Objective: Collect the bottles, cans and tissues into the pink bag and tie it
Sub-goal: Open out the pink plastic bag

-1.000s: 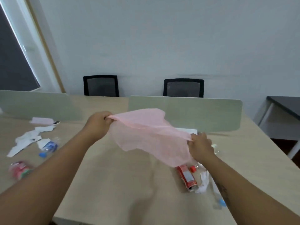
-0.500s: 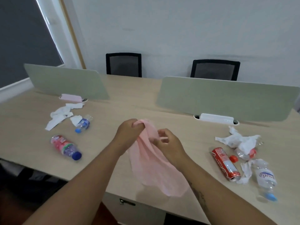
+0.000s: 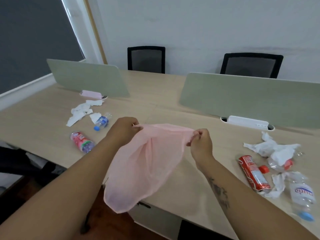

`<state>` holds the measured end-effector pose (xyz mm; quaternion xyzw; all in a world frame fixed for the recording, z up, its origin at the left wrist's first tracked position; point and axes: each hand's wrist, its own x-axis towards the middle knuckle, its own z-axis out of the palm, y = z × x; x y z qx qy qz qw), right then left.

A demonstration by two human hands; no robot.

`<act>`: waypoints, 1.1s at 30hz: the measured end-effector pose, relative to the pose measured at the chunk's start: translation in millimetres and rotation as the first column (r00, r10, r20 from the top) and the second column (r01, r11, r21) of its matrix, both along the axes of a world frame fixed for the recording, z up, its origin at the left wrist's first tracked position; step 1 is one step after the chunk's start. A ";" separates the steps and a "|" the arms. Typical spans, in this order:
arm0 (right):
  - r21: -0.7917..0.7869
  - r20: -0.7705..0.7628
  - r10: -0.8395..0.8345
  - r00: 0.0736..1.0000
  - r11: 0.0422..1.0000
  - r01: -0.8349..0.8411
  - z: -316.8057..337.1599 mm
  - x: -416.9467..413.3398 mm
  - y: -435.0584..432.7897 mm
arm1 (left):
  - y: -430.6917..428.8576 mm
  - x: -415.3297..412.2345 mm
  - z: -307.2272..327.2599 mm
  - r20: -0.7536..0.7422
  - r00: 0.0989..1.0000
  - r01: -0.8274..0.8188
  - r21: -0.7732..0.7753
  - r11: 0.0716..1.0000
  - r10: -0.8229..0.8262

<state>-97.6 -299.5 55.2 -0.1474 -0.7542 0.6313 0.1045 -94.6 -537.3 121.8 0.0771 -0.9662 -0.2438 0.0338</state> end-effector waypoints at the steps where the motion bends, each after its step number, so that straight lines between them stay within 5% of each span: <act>1: -0.008 0.005 -0.036 0.999 0.999 0.036 0.1 -4.1 6.8 | -0.4 -0.5 1.5 0.006 1.000 0.002 -0.016 1.000 -0.002; 4: -0.022 -0.076 0.072 0.995 0.997 -0.074 7.7 -3.8 14.1 | 12.7 -5.1 5.4 0.003 1.000 -0.002 0.169 0.986 0.002; 7: 0.369 0.088 0.453 0.887 0.812 -0.451 6.0 -6.9 3.0 | 32.2 -9.2 7.7 0.001 1.000 -0.025 0.301 0.953 0.026; 9: 0.465 0.168 0.487 0.857 0.728 -0.504 -0.5 -13.8 -2.2 | 39.8 -10.9 8.4 -0.004 1.000 -0.014 0.332 0.943 0.017; 12: 0.043 0.170 0.339 0.925 0.935 -0.351 -2.1 -23.6 5.9 | 25.8 -11.5 12.2 0.121 0.992 -0.007 0.410 0.912 -0.046; 17: -0.433 0.214 0.383 0.898 0.862 -0.264 20.4 -37.2 37.6 | -22.9 -28.4 8.5 0.256 0.962 -0.009 0.394 0.919 -0.100; 22: -0.605 0.276 0.445 0.852 0.769 -0.206 26.8 -42.3 35.2 | -22.2 -68.8 -4.6 0.291 0.950 -0.192 0.828 0.527 -0.110; 25: -0.481 0.345 0.397 0.850 0.853 -0.203 28.2 -42.3 32.9 | -12.4 -99.0 -2.9 0.185 0.981 -0.100 0.758 0.645 -0.066; 28: -0.265 0.253 0.188 0.949 0.957 -0.119 26.4 -48.7 38.4 | -12.5 -114.6 5.6 0.013 0.959 0.220 0.593 0.775 -0.282; 31: -0.094 0.198 -0.055 0.979 0.993 0.075 15.2 -51.9 52.6 | -25.1 -122.1 2.1 0.132 0.771 0.598 0.189 0.779 -0.623; 33: 0.137 0.193 -0.171 0.966 0.980 0.146 5.0 -48.9 55.5 | -30.7 -131.8 -11.3 0.174 0.733 0.674 -0.053 0.737 -0.658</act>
